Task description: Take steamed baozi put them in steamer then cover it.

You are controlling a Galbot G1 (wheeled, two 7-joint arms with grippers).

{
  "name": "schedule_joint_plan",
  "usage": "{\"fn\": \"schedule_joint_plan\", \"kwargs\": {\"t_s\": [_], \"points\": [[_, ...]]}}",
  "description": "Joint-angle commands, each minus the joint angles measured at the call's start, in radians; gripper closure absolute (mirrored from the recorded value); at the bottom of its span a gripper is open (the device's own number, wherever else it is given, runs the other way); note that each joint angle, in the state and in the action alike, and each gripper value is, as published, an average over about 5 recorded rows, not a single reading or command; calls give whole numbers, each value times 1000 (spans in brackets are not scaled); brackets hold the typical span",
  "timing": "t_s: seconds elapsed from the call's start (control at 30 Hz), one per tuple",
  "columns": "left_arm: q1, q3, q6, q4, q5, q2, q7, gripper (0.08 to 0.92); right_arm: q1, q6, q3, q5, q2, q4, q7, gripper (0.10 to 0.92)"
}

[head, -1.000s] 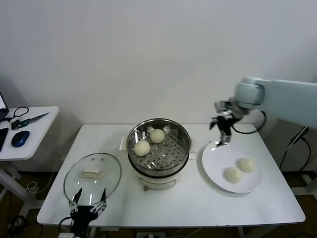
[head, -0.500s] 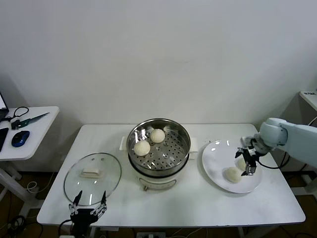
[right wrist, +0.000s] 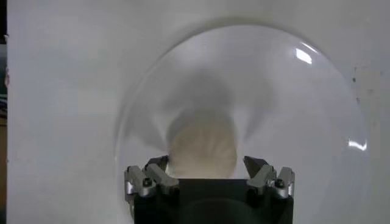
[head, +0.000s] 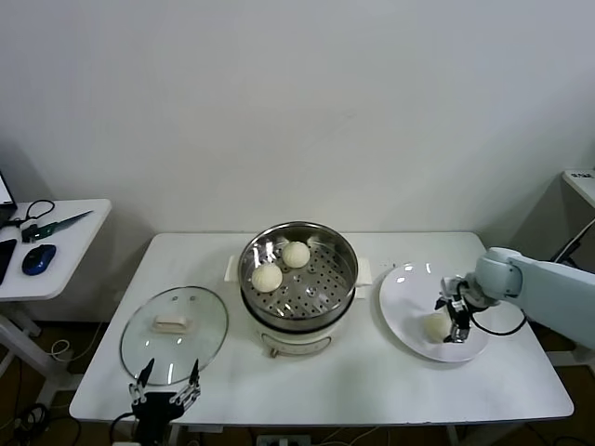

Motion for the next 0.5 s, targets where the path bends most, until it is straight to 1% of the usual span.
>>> {"fn": "schedule_joint_plan", "kwargs": {"t_s": [0.03, 0.13, 0.23, 0.4, 0.5], "points": [[0, 1, 1, 1, 1, -1, 0, 177, -28, 0, 25, -23, 7, -13, -11, 228], [-1, -1, 2, 2, 1, 0, -1, 177, 62, 13, -44, -10, -2, 8, -37, 277], [-1, -2, 3, 0, 1, -1, -2, 177, 227, 43, -151, 16, 9, 23, -67, 325], [1, -2, 6, -9, 1, 0, -3, 177, 537, 137, -343, 85, 88, 11, -135, 334], [-1, -1, 7, -13, 1, -1, -3, 177, 699, 258, -407, 75, 162, 13, -191, 336]]}}
